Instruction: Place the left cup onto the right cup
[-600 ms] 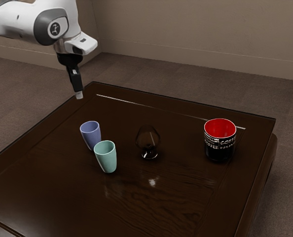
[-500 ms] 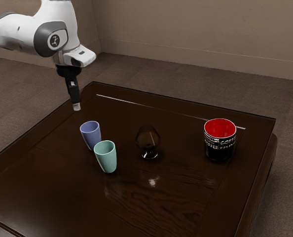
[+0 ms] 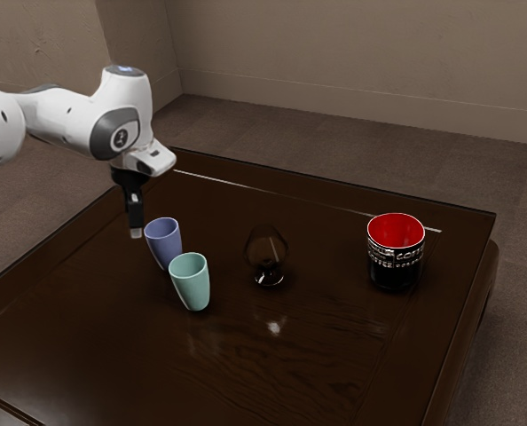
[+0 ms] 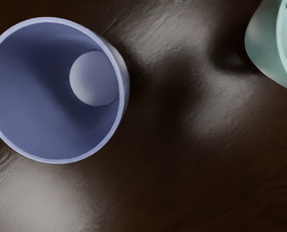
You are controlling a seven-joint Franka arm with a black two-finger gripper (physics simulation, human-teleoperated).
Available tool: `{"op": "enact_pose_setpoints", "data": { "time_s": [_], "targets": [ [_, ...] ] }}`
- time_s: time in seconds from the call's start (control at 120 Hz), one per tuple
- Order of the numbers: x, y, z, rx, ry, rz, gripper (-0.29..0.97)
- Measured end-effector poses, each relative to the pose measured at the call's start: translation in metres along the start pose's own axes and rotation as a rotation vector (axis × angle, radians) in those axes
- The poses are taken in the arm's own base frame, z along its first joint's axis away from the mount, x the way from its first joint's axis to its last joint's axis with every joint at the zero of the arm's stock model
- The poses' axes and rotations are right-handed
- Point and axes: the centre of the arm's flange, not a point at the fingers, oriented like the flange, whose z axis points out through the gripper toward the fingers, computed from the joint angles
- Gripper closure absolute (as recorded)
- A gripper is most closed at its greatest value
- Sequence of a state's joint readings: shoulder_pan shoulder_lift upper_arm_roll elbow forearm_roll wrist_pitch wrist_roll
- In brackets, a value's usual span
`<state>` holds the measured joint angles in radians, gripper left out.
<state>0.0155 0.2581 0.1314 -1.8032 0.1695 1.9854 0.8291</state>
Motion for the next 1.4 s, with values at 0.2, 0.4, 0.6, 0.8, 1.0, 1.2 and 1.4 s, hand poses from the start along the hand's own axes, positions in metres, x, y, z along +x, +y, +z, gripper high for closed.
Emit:
{"op": "enact_pose_setpoints", "data": {
  "time_s": [0.2, 0.4, 0.6, 0.8, 1.0, 1.2, 1.4],
  "targets": [
    [0.034, 0.003, 0.017, 0.033, 0.011, 0.058, 0.0],
    [0.059, -0.002, 0.052, 0.048, 0.02, 0.087, 0.07],
    [0.063, -0.007, 0.069, 0.059, 0.037, 0.086, 0.45],
    [0.062, -0.009, 0.07, 0.068, 0.05, 0.082, 0.68],
    [0.058, -0.01, 0.052, 0.093, 0.07, 0.076, 0.75],
    [0.055, 0.024, -0.035, 0.173, 0.132, 0.11, 0.77],
    [0.063, 0.064, -0.07, 0.182, 0.126, 0.156, 0.78]
  ]
}}
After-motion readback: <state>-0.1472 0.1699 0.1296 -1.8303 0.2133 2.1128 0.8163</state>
